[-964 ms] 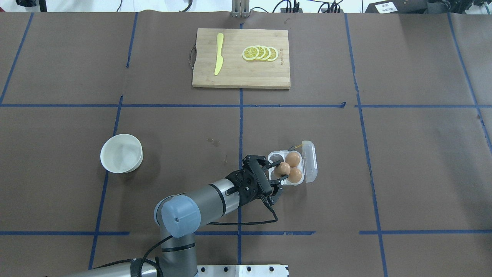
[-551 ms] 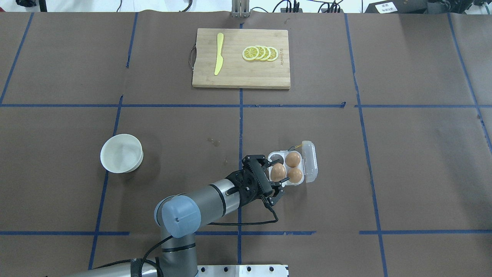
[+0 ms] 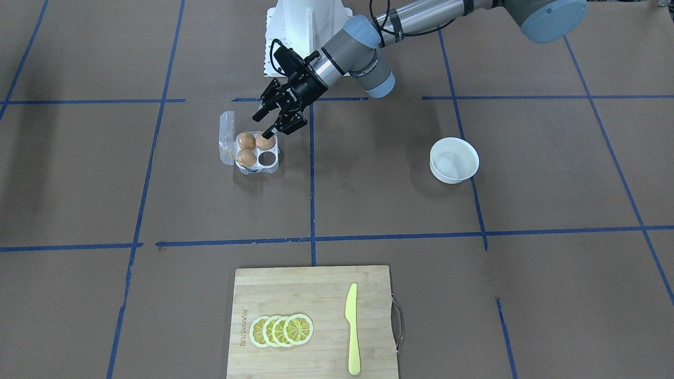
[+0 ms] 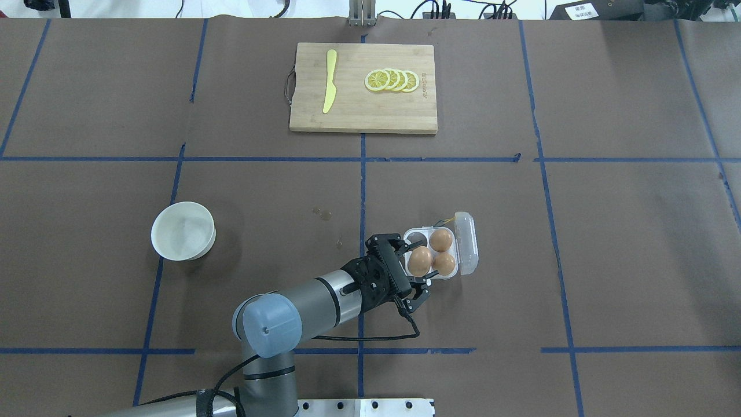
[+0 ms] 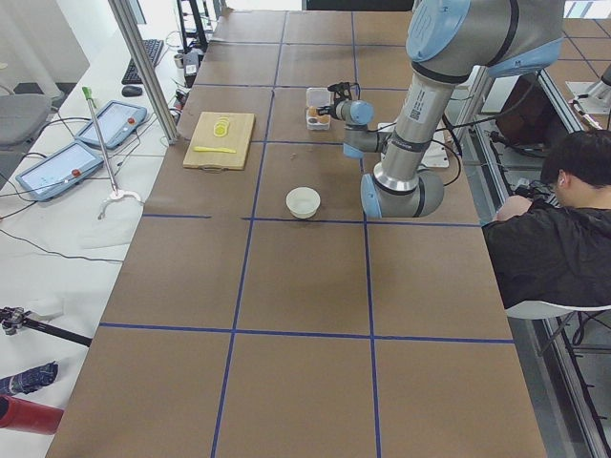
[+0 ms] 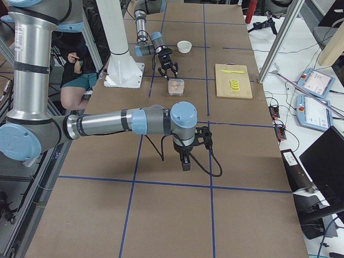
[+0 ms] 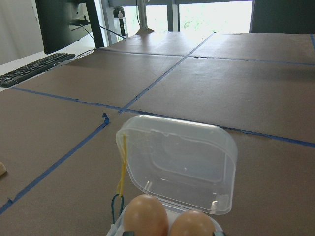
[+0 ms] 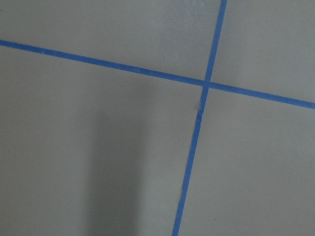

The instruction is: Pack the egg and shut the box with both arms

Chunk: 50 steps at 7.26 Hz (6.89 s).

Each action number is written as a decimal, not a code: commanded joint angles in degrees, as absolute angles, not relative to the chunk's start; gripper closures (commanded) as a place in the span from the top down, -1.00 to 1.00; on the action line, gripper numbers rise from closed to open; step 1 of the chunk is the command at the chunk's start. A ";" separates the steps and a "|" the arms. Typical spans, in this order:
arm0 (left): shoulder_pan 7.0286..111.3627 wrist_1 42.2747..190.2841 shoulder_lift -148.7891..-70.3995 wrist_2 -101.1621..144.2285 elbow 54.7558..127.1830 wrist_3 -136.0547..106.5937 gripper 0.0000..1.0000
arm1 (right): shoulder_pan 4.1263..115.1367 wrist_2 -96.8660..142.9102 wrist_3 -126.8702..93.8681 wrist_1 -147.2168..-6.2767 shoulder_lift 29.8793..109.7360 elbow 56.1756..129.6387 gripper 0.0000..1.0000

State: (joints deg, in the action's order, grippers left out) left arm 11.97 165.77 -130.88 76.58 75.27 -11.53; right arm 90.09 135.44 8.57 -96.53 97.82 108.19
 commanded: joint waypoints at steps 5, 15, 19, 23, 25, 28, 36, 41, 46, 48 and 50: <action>16.06 163.75 -130.96 84.26 78.13 -26.42 0.76 | 90.09 135.44 8.61 -96.50 97.91 108.28 1.00; 57.06 86.68 -118.06 109.21 112.06 -14.96 1.00 | 90.09 136.05 8.26 -96.59 97.38 108.55 1.00; 76.77 85.78 -103.81 116.28 101.27 -5.91 1.00 | 89.91 136.14 8.35 -96.50 97.38 108.72 1.00; 89.45 88.24 -86.70 130.60 98.53 -0.11 1.00 | 89.74 136.14 8.26 -96.42 96.60 109.07 1.00; 94.56 87.98 -84.82 130.61 99.22 3.42 1.00 | 88.08 137.45 4.43 -96.42 95.19 109.33 1.00; 94.75 88.07 -85.78 130.25 99.84 3.43 1.00 | 72.66 136.42 -25.11 -79.53 94.48 109.78 1.00; 94.57 88.42 -87.19 130.69 99.58 3.34 1.00 | 30.63 107.98 -77.39 -66.53 75.18 111.71 1.00; 94.48 88.42 -87.36 130.69 99.49 3.34 1.00 | 31.28 106.78 -80.25 -77.09 67.78 112.23 1.00; 94.48 88.51 -87.36 130.69 99.49 3.43 1.00 | 42.68 111.68 -57.46 -87.98 75.37 112.41 1.00; 94.48 88.51 -87.36 130.69 99.49 3.43 1.00 | 52.59 116.61 -39.56 -87.36 84.33 113.11 1.00; 94.48 88.51 -87.36 130.69 99.49 3.52 1.00 | 65.85 122.41 -16.29 -87.71 93.21 112.42 1.00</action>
